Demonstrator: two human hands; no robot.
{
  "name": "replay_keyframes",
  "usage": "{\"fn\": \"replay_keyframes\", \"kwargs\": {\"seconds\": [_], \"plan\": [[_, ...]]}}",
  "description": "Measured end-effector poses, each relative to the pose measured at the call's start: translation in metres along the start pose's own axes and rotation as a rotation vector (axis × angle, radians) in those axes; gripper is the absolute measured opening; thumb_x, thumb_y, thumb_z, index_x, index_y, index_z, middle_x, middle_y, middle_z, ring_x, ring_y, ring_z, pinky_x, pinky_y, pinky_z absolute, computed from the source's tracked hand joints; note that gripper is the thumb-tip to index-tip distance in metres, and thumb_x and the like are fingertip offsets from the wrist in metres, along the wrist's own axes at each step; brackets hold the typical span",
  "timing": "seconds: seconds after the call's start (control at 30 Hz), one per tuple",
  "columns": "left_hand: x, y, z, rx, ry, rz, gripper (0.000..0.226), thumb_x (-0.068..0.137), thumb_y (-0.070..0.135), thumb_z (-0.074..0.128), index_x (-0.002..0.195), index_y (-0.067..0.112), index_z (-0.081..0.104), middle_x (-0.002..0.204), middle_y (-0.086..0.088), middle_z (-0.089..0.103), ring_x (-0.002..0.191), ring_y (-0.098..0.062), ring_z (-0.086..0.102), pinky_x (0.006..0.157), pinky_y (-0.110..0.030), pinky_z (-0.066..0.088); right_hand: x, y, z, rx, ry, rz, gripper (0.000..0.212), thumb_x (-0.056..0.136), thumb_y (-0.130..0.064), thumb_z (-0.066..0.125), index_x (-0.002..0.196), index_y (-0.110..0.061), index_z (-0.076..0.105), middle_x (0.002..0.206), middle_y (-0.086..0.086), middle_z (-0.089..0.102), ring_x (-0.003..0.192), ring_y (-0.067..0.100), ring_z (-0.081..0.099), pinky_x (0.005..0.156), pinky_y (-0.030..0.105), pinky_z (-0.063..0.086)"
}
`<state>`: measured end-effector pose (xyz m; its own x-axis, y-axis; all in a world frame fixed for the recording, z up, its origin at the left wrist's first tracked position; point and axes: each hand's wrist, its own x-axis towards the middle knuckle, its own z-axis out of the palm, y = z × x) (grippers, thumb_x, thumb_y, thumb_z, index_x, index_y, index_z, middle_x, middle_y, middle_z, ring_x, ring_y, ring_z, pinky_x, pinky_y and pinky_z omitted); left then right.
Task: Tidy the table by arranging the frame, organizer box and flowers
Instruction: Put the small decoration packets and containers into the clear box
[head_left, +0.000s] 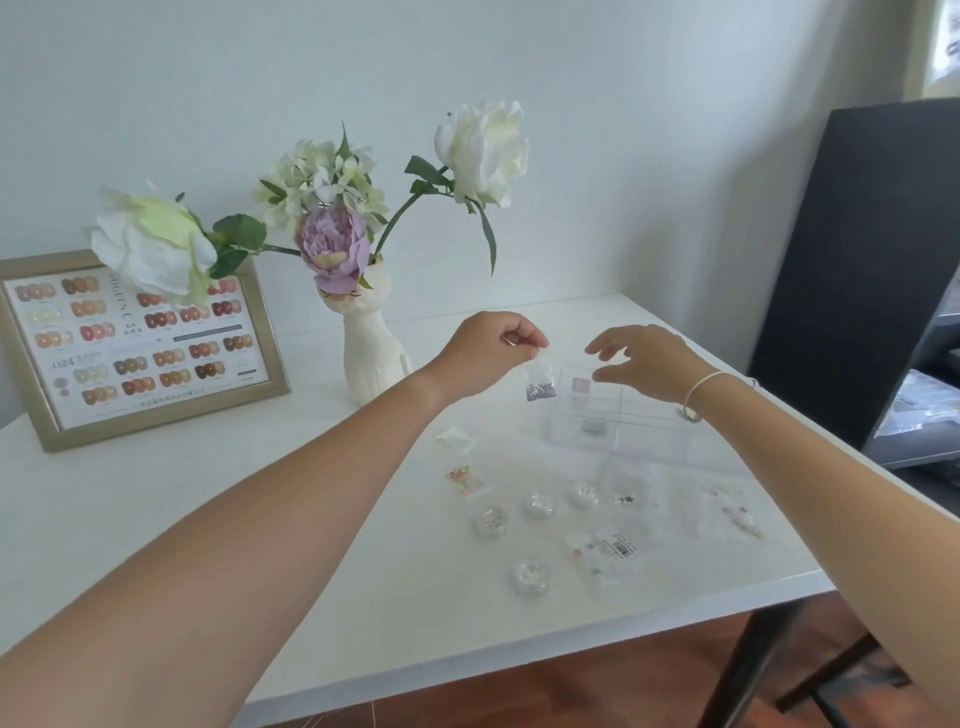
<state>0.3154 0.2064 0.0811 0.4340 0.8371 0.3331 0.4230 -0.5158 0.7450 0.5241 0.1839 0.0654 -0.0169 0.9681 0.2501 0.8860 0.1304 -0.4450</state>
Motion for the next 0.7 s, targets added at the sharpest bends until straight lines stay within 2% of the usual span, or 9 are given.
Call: {"fn": "replay_keyframes", "kwargs": {"seconds": [0.07,0.13,0.23,0.3,0.4,0.53,0.63,0.7], "plan": [[0.011,-0.001,0.008,-0.019,-0.012,-0.008,0.008,0.085,0.011,0.061,0.088,0.015,0.067,0.078,0.008,0.06,0.069,0.0,0.052,0.054,0.0,0.037,-0.007,0.007,-0.003,0.064,0.045,-0.02,0.017,0.082,-0.026,0.064,0.099,-0.027,0.064,0.096,-0.006,0.063,0.091,0.014,0.048,0.095,0.04,0.039],[0.02,-0.002,0.016,-0.035,-0.021,-0.016,0.008,0.085,0.011,0.061,0.089,0.014,0.067,0.081,0.006,0.061,0.072,0.0,0.053,0.054,0.001,0.037,-0.015,0.012,-0.005,0.133,0.079,-0.029,0.01,0.082,-0.025,0.063,0.091,-0.031,0.063,0.088,-0.011,0.061,0.088,0.014,0.049,0.088,0.034,0.04],[0.03,-0.005,0.03,-0.051,-0.047,-0.032,0.01,0.085,0.01,0.06,0.091,0.012,0.068,0.082,0.008,0.062,0.074,0.001,0.055,0.056,0.0,0.038,-0.026,0.016,-0.007,0.199,0.121,-0.037,0.013,0.083,-0.022,0.062,0.085,-0.034,0.061,0.08,-0.015,0.06,0.083,0.014,0.052,0.072,0.025,0.037],[0.032,-0.009,0.038,-0.025,-0.081,-0.038,0.013,0.085,0.01,0.059,0.094,0.011,0.068,0.089,0.005,0.064,0.079,-0.002,0.057,0.064,-0.003,0.041,-0.032,0.014,-0.007,0.203,0.131,-0.052,0.014,0.083,-0.021,0.061,0.085,-0.035,0.062,0.081,-0.015,0.062,0.082,0.014,0.055,0.067,0.019,0.038],[0.032,-0.02,0.044,0.042,-0.094,-0.035,0.017,0.086,0.014,0.058,0.099,0.017,0.069,0.098,0.008,0.063,0.074,0.003,0.053,0.062,0.003,0.038,-0.041,0.008,-0.004,0.216,0.136,-0.074,0.014,0.084,-0.02,0.06,0.086,-0.034,0.063,0.083,-0.013,0.063,0.081,0.013,0.057,0.067,0.01,0.038],[0.025,-0.039,0.033,0.036,0.019,-0.055,0.02,0.087,0.016,0.055,0.101,0.023,0.068,0.102,0.014,0.059,0.069,0.0,0.052,0.058,0.003,0.037,-0.049,-0.013,0.003,0.245,0.103,-0.117,0.017,0.084,-0.019,0.059,0.083,-0.036,0.062,0.08,-0.018,0.062,0.074,0.007,0.054,0.064,0.004,0.039],[0.011,-0.057,0.014,0.049,0.055,-0.093,0.021,0.089,0.016,0.053,0.102,0.023,0.068,0.107,0.01,0.062,0.07,0.0,0.051,0.062,-0.004,0.04,-0.051,-0.037,0.016,0.282,0.035,-0.163,0.018,0.084,-0.018,0.059,0.083,-0.036,0.064,0.083,-0.014,0.063,0.07,0.01,0.053,0.063,0.007,0.04],[-0.001,-0.07,0.002,0.081,0.023,-0.122,0.022,0.09,0.015,0.052,0.103,0.021,0.068,0.112,0.006,0.064,0.073,0.0,0.051,0.069,-0.011,0.039,-0.05,-0.052,0.028,0.274,-0.056,-0.203,0.017,0.084,-0.018,0.058,0.088,-0.033,0.067,0.085,-0.012,0.063,0.07,0.012,0.054,0.064,0.008,0.04]]}}
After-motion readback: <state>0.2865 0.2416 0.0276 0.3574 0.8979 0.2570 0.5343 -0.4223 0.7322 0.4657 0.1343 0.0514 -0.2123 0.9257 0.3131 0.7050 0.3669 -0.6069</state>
